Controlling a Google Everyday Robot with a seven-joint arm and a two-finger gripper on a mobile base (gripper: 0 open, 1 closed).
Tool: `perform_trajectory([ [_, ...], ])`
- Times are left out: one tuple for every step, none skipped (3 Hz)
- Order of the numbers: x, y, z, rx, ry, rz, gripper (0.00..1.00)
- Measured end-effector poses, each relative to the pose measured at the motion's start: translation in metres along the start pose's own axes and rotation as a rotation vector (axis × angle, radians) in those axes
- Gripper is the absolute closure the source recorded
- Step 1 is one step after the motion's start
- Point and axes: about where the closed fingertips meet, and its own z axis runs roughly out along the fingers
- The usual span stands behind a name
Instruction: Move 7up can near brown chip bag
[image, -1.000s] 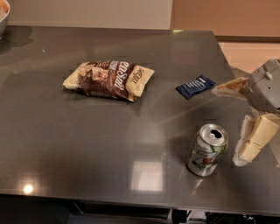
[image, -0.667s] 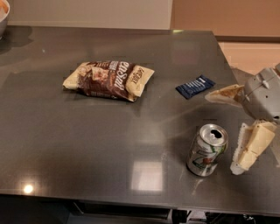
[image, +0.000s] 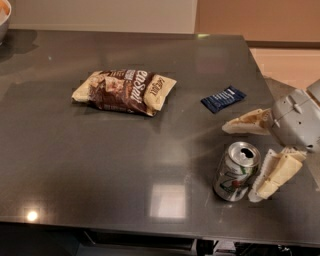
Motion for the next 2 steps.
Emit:
perform_trajectory([
  [0.0009, 0.0008, 0.0040, -0.001, -0.008, -0.011, 0.41],
  [0.0004, -0.0024, 0.0022, 0.021, -0.007, -0.006, 0.65],
])
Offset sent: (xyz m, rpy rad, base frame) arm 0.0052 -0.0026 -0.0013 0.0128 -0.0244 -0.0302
